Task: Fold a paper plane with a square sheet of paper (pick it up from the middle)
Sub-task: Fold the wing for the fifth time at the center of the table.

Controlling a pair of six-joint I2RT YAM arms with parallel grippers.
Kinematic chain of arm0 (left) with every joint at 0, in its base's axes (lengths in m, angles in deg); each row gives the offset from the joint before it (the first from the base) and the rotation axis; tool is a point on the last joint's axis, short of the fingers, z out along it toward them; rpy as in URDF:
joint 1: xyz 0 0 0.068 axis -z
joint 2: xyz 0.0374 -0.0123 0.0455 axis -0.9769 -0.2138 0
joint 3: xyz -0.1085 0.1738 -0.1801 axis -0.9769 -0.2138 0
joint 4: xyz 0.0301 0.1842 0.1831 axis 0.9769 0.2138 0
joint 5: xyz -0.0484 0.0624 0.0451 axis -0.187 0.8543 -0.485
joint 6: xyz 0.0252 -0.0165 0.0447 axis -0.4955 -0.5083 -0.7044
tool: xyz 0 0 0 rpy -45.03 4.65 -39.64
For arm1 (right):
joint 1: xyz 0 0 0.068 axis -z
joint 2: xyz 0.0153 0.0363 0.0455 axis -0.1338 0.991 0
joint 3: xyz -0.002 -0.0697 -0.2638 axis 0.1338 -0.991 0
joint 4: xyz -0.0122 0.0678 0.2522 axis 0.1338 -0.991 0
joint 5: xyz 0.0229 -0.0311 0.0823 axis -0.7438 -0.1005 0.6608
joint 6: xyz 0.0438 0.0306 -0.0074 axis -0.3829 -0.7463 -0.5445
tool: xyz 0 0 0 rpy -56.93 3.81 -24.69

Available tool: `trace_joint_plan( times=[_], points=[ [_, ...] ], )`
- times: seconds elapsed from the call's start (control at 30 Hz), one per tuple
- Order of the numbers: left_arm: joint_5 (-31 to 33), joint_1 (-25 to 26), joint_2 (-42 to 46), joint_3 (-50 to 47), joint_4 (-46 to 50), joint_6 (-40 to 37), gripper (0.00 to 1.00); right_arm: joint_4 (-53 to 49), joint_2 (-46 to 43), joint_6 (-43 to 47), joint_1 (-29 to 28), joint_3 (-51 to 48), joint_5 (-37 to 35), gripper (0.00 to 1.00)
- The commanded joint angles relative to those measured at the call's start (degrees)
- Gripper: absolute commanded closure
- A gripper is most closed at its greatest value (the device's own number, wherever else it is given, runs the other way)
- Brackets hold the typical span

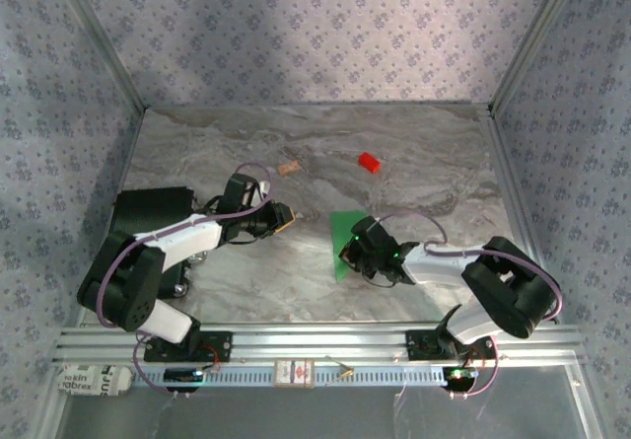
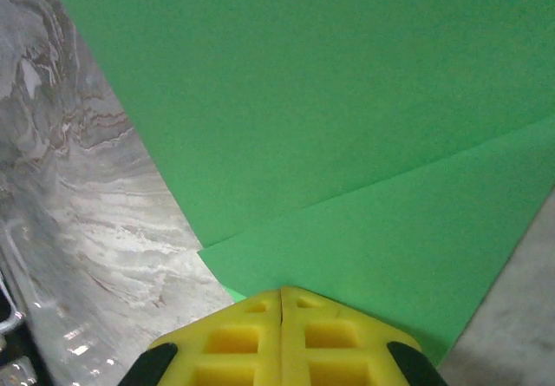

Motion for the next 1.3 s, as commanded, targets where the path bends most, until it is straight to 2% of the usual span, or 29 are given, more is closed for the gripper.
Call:
trace_joint_plan(
  times=[0.0,0.17,0.23,0.3,0.33,0.57,0.7,0.83,1.17,1.27],
  points=[
    [-1.1,0.5,-0.4,0.4,-1.8,0.8,0.76,-1.2,1.1,-15.7,-3.2,-1.9,-8.7,0.96],
    [-1.3,0.7,-0.8,0.5,-2.0,0.9,0.75,-1.5,0.8,-17.4,-5.0,-0.8,-10.7,0.94],
    [-1.8,0.9,-1.2,0.9,-2.2,0.8,0.76,0.1,-0.6,-15.4,-4.8,-1.4,-10.7,0.91],
    [-2.1,1.5,-1.7,1.4,-2.3,0.7,0.75,0.8,-2.6,-11.1,-4.1,-1.2,-10.0,0.82],
    [-2.1,1.9,-2.0,1.7,-2.3,0.6,0.76,0.3,-3.6,-8.7,-3.5,-0.7,-9.3,0.82],
    [-3.6,7.2,-7.8,7.6,-2.7,0.2,0.76,-11.7,-12.0,5.6,3.3,0.4,-7.5,0.79],
    [-5.7,10.5,-12.7,12.6,-2.7,-0.2,0.79,-14.4,-14.9,11.6,10.1,-1.9,-1.7,0.76],
    [-7.9,13.6,-18.2,17.9,-2.1,-0.5,0.83,-17.0,-16.3,17.0,13.5,-2.3,2.3,0.76],
    [-6.2,15.2,-26.9,23.6,0.0,-1.9,0.86,-16.1,-17.0,21.1,16.3,-3.0,6.9,0.75],
    [-6.1,15.2,-28.4,23.9,0.6,-2.6,0.87,-15.8,-16.8,22.2,17.0,-3.0,8.4,0.71]
  ],
)
